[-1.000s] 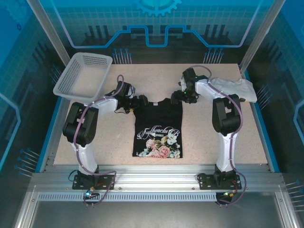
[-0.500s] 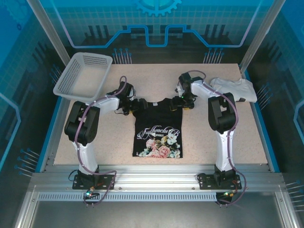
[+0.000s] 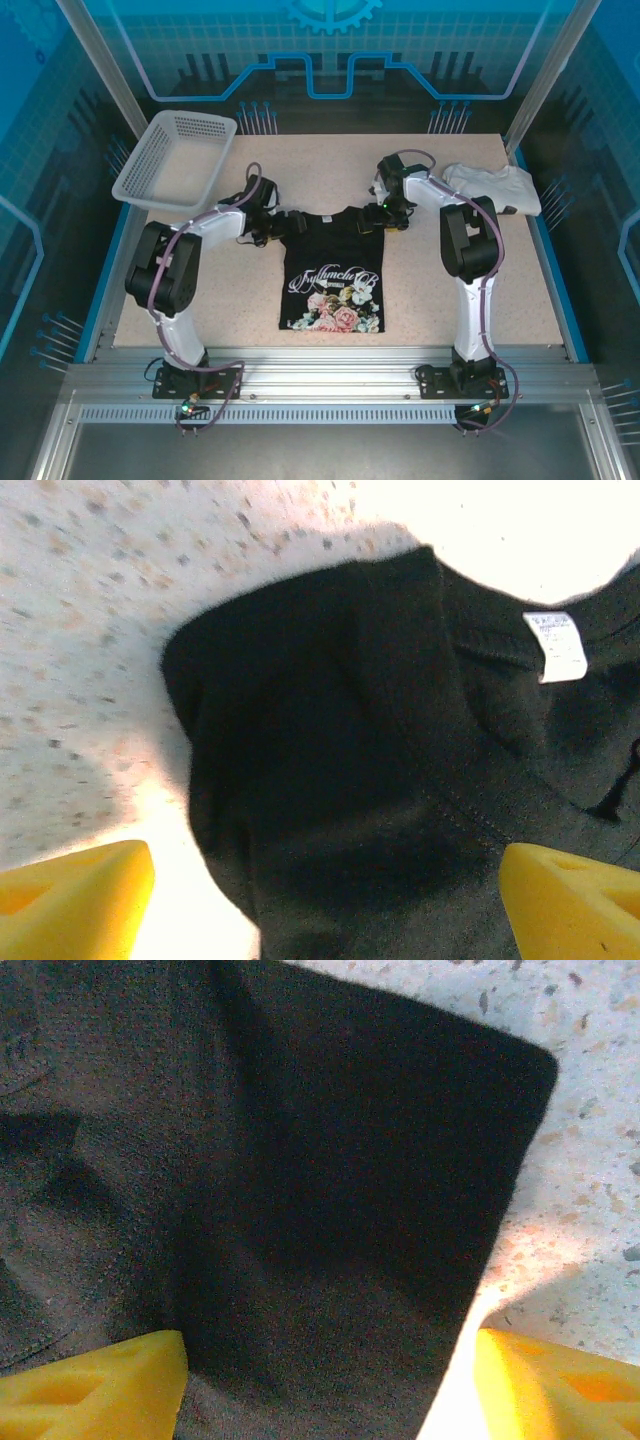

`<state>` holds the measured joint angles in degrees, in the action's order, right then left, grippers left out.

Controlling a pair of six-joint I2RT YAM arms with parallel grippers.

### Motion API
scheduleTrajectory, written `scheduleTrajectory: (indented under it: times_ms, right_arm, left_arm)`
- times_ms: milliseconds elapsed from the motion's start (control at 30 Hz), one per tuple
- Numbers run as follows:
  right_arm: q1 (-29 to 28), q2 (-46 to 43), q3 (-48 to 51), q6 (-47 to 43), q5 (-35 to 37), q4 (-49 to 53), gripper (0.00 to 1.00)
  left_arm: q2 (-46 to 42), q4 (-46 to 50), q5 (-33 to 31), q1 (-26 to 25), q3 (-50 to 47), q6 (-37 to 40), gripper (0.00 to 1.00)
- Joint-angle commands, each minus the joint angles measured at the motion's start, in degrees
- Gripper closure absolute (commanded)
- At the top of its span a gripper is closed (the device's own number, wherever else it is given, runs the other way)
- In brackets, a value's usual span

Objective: Fold the inside-out t-shirt

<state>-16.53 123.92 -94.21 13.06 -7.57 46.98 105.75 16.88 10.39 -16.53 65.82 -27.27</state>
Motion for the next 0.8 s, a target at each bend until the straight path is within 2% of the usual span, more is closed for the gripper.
scheduleTrajectory:
  times_ms: [0, 233, 333, 567, 767]
  right_arm:
    - [-2.05, 0.07, 2.10, 1.38, -6.92, 1.69, 0.26]
    - [-3.65, 0.47, 3.55, 1.77, -10.14, 1.07, 0.32]
    - [-4.12, 0.15, 4.79, 2.27, -11.27, 0.16, 0.35]
    - [-4.30, -0.61, 6.54, 4.26, -15.32, -3.61, 0.44]
    - [-4.44, -0.11, 7.23, 5.85, -14.52, -6.06, 0.56]
  left_arm:
    - [3.83, -1.15, 5.14, -2.41, 0.73, -1.65, 0.11]
    - [6.92, -2.49, 7.81, -5.26, 1.70, -3.44, 0.16]
    - [6.92, -3.53, 8.50, -5.27, 1.00, -4.09, 0.23]
    - [7.05, -4.73, 9.39, -5.26, 0.89, -4.22, 0.49]
    - [8.45, -6.14, 9.82, -4.85, 0.49, -4.46, 0.67]
